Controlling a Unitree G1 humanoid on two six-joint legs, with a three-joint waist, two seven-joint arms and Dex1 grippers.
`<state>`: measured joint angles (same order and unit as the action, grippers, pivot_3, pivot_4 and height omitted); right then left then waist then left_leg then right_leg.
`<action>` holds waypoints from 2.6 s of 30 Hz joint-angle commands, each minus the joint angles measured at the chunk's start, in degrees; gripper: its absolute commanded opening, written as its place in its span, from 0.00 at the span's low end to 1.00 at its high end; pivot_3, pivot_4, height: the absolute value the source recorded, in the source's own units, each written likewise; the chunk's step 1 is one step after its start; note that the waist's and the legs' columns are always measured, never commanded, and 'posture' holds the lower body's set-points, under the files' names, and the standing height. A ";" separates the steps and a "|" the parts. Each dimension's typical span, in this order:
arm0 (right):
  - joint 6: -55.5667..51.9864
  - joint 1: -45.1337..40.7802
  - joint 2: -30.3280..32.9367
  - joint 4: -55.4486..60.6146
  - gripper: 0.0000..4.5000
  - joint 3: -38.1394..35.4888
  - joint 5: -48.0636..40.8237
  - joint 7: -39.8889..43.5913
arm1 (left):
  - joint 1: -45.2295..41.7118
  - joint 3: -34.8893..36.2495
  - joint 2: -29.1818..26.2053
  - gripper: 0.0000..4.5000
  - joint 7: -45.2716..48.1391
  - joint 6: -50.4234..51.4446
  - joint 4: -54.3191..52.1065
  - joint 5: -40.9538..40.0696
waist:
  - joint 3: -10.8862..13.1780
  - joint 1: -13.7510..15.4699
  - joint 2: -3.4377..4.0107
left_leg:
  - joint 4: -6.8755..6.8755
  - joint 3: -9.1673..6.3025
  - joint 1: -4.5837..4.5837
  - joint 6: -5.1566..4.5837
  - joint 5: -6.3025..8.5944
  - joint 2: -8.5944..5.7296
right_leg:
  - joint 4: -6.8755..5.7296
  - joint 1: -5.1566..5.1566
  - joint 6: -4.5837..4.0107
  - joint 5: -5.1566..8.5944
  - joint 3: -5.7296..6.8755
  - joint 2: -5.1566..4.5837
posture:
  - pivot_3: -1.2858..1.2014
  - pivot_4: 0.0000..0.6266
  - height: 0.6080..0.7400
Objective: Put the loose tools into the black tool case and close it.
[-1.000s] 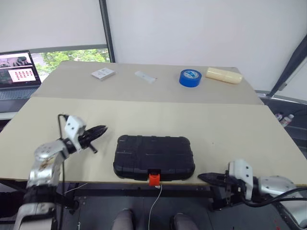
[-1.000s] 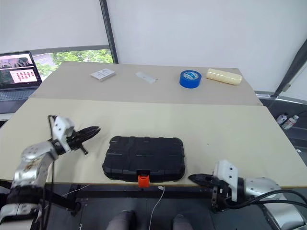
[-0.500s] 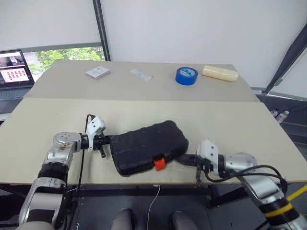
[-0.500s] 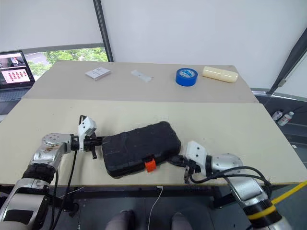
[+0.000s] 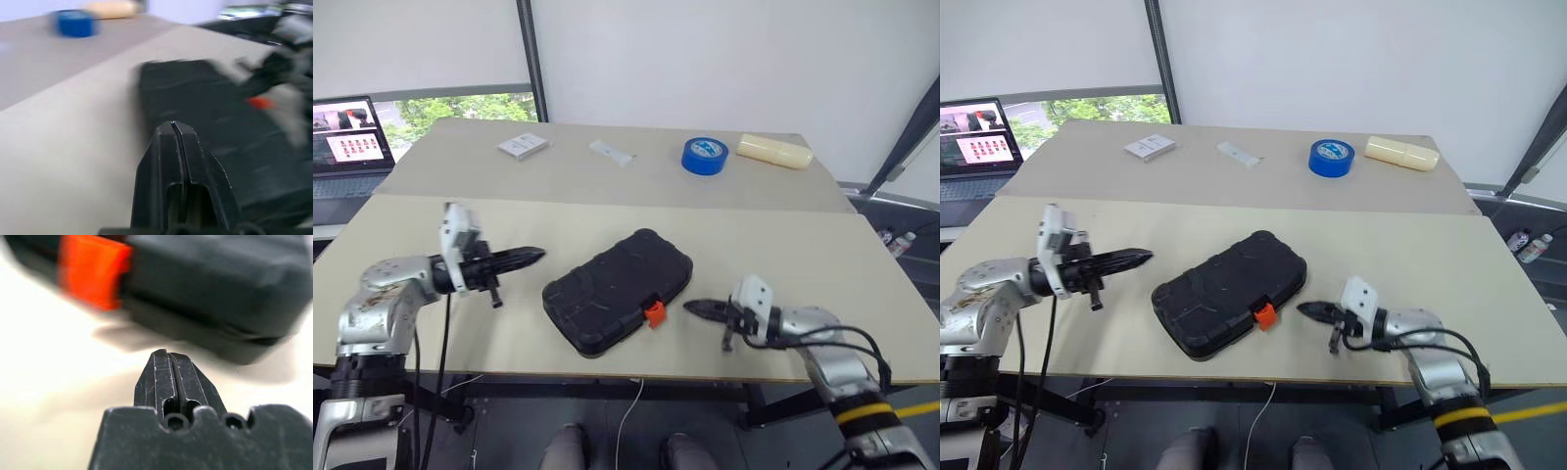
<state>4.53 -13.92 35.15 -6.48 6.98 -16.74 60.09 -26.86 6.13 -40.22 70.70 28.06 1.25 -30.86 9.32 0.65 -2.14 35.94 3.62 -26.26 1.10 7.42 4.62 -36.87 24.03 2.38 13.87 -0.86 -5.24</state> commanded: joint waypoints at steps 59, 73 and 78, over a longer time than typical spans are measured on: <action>-14.74 -0.69 -7.00 12.88 0.00 2.90 2.36 -5.53 | -0.71 -23.49 9.50 0.00 -10.37 -0.19 6.68 19.04 | -1.76 -1.03 0.61 | -0.92 -0.13 1.83 0.46 0.32 -0.13 | 0.21 -1.05 -0.37 0.93 -0.08 -0.04 | 0.52 0.24 1.00; -13.75 -6.02 -13.07 4.17 0.00 6.14 6.54 -9.04 | -1.28 -23.91 8.84 0.00 -9.49 0.12 6.43 19.21 | -1.74 -1.52 0.53 | -1.04 -0.14 1.91 0.47 0.33 -0.12 | 0.24 -1.01 -0.40 0.95 -0.07 -0.02 | 0.52 0.24 1.00; -13.90 -7.50 -15.24 3.06 0.00 6.59 7.01 -8.98 | -1.48 -23.77 8.47 0.00 -9.60 0.60 6.79 19.22 | -1.71 -1.69 0.51 | -1.12 -0.15 1.92 0.48 0.33 -0.11 | 0.22 -0.96 -0.43 0.95 -0.07 -0.02 | 0.52 0.24 1.00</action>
<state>-10.50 -18.62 21.44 -4.89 13.48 -9.33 52.13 -30.89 -13.81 -31.26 61.15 26.18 3.56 -15.10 7.61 -1.05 -1.63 34.83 3.47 -24.34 1.58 7.75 4.50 -36.65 23.08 1.94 14.82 -0.93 -5.25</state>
